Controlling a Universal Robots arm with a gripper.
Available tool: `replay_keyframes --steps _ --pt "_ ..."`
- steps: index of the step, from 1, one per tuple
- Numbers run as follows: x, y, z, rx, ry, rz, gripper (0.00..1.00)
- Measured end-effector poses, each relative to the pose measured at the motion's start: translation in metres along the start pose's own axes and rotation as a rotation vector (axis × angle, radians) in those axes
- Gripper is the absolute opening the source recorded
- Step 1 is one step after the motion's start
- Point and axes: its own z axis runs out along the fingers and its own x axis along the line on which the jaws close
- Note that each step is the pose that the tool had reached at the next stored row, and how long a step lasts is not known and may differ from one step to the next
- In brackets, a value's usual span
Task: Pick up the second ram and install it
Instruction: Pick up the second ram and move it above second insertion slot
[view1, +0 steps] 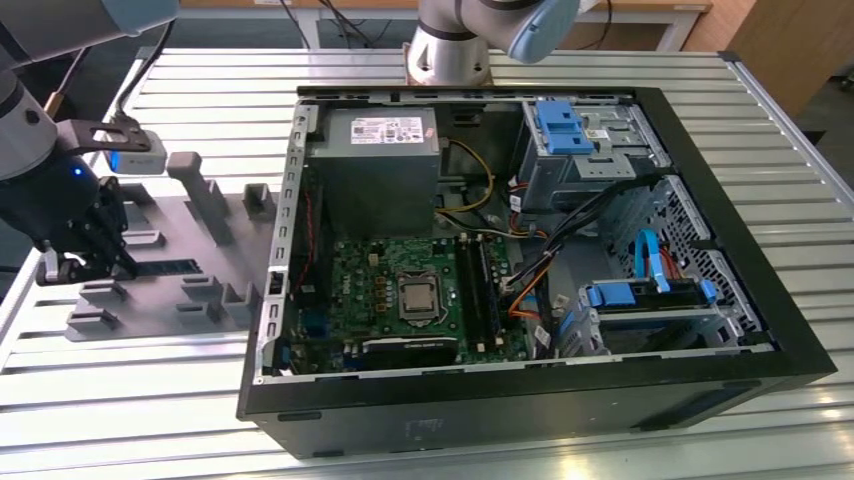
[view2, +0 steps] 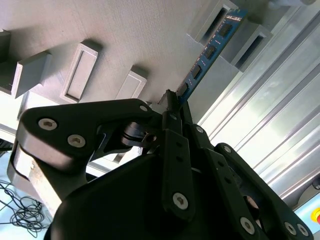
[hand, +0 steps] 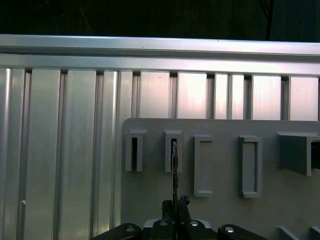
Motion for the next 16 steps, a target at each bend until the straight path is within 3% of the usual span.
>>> replay_keyframes --steps 16 --pt "0.0 0.0 -0.0032 0.0001 -0.0001 0.0 0.14"
